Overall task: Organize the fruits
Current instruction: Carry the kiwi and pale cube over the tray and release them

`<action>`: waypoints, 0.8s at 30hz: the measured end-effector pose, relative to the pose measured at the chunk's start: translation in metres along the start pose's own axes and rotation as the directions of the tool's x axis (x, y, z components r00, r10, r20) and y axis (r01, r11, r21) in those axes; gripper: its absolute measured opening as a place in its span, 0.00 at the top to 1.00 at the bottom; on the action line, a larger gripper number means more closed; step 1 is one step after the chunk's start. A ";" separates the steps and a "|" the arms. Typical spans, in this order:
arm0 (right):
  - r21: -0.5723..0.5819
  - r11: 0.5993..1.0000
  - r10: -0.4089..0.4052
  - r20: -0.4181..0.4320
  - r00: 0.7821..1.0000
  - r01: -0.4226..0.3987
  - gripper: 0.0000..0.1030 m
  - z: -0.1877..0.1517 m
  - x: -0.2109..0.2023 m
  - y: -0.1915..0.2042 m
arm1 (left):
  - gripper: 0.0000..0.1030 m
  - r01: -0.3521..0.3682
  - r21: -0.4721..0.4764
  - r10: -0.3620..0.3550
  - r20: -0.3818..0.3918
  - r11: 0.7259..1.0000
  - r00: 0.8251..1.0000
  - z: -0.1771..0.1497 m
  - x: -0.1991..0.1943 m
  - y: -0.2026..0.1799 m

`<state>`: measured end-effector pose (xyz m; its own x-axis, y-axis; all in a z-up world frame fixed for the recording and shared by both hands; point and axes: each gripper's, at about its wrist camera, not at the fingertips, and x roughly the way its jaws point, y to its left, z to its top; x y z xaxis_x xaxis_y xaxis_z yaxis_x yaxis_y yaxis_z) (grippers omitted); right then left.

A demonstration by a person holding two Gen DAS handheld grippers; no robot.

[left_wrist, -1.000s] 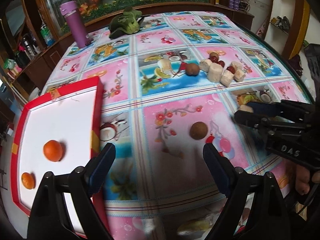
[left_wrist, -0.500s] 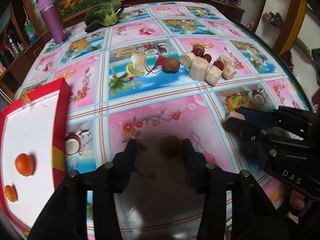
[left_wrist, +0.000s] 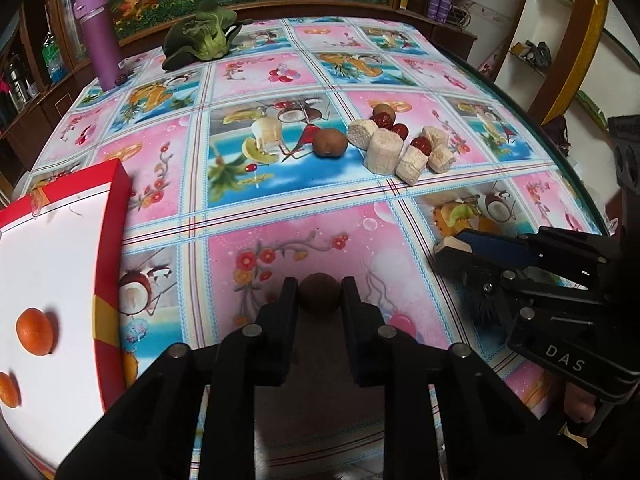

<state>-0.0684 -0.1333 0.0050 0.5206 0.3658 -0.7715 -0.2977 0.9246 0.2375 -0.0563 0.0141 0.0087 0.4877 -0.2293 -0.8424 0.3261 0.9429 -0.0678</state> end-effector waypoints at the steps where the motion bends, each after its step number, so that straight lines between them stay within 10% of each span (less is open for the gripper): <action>1: -0.010 1.000 0.001 0.001 1.000 -0.001 0.78 0.001 -0.001 0.004 | 0.77 0.001 -0.006 -0.001 0.006 1.000 1.000 -0.001 -0.003 0.002; 13: -0.141 0.983 0.118 -0.001 0.993 -0.117 0.78 0.031 0.010 0.098 | 0.77 -0.088 -0.126 0.107 0.150 0.988 0.983 -0.024 -0.074 0.049; 24: -0.230 0.936 0.255 -0.083 0.963 -0.268 0.78 0.040 0.044 0.195 | 0.77 -0.305 -0.338 0.368 0.138 0.890 0.920 -0.057 -0.107 0.155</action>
<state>-0.0717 0.0675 0.0416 0.3590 0.5794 -0.7317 -0.6021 0.7428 0.2928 -0.1046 0.1984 0.0580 0.6803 0.1024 -0.7258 -0.1324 0.9911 0.0158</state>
